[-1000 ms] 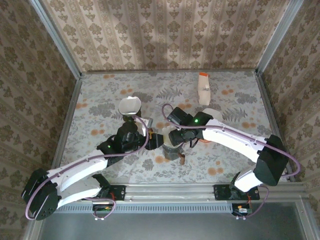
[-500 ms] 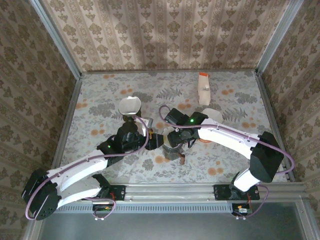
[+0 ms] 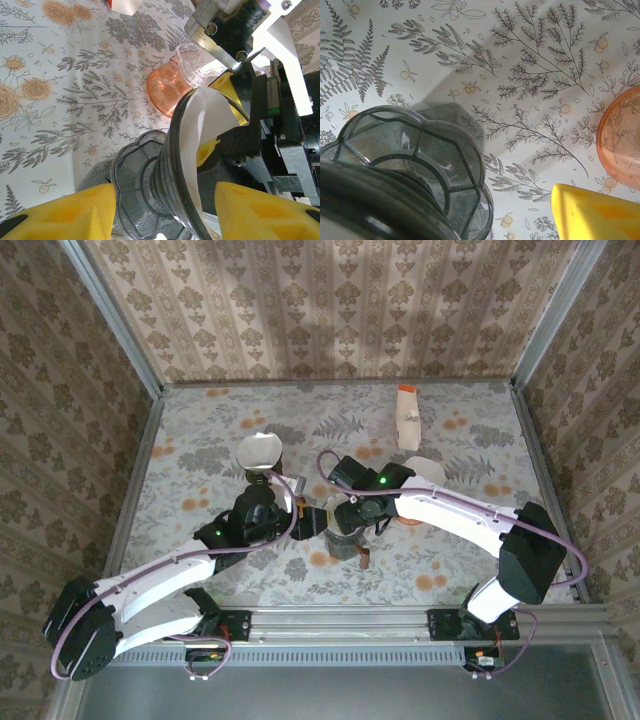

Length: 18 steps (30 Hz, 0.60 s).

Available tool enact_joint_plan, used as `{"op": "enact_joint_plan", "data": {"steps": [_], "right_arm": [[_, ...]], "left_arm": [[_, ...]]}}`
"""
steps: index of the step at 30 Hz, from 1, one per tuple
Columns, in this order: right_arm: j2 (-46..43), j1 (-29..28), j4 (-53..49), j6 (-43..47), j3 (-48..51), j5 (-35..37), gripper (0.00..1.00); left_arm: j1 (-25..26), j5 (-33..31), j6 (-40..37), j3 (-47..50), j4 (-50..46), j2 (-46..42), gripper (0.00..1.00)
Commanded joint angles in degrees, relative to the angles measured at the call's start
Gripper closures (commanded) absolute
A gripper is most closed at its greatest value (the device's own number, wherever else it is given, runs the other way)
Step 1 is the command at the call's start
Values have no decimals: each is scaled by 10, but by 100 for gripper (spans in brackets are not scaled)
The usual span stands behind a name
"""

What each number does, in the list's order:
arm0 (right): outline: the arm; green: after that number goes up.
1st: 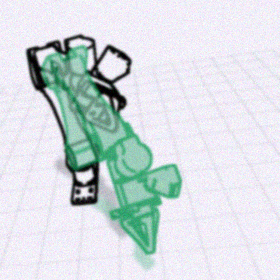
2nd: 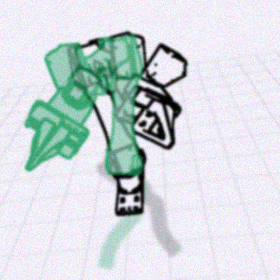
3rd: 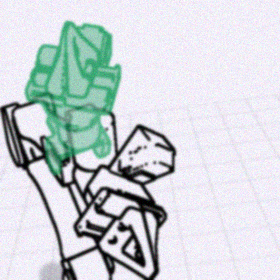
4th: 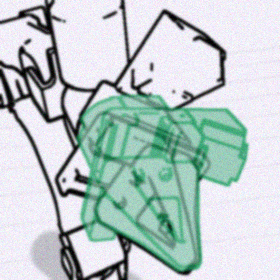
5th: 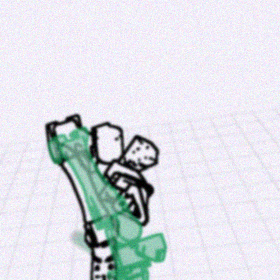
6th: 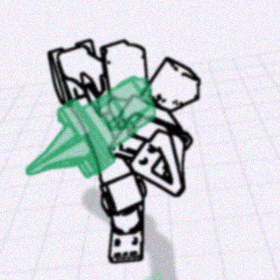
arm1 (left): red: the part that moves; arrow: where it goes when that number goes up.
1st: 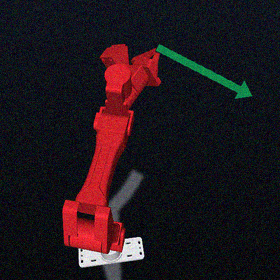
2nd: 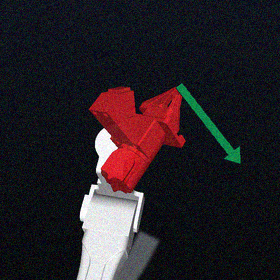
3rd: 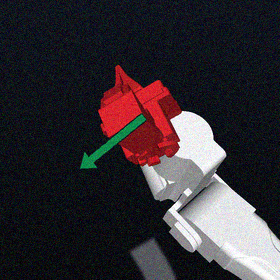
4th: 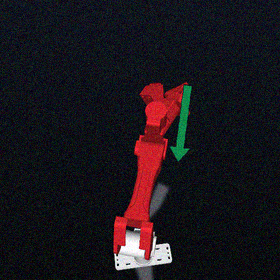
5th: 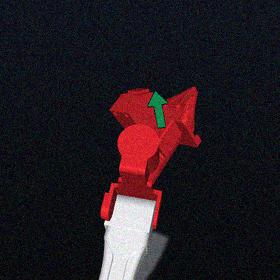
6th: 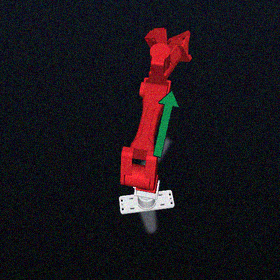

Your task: Place the coffee filter in the dripper

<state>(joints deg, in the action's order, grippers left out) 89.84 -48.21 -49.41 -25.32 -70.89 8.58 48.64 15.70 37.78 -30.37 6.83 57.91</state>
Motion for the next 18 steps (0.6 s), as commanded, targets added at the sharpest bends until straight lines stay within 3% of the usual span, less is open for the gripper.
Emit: {"op": "enact_joint_plan", "data": {"steps": [1,18], "right_arm": [[9,-3,-2,6,-1,15,27],[-127,-2,-11,3,-23,51,26]], "left_arm": [[-3,8,5,8,4,6,44],[-3,5,9,11,8,8,44]]}}
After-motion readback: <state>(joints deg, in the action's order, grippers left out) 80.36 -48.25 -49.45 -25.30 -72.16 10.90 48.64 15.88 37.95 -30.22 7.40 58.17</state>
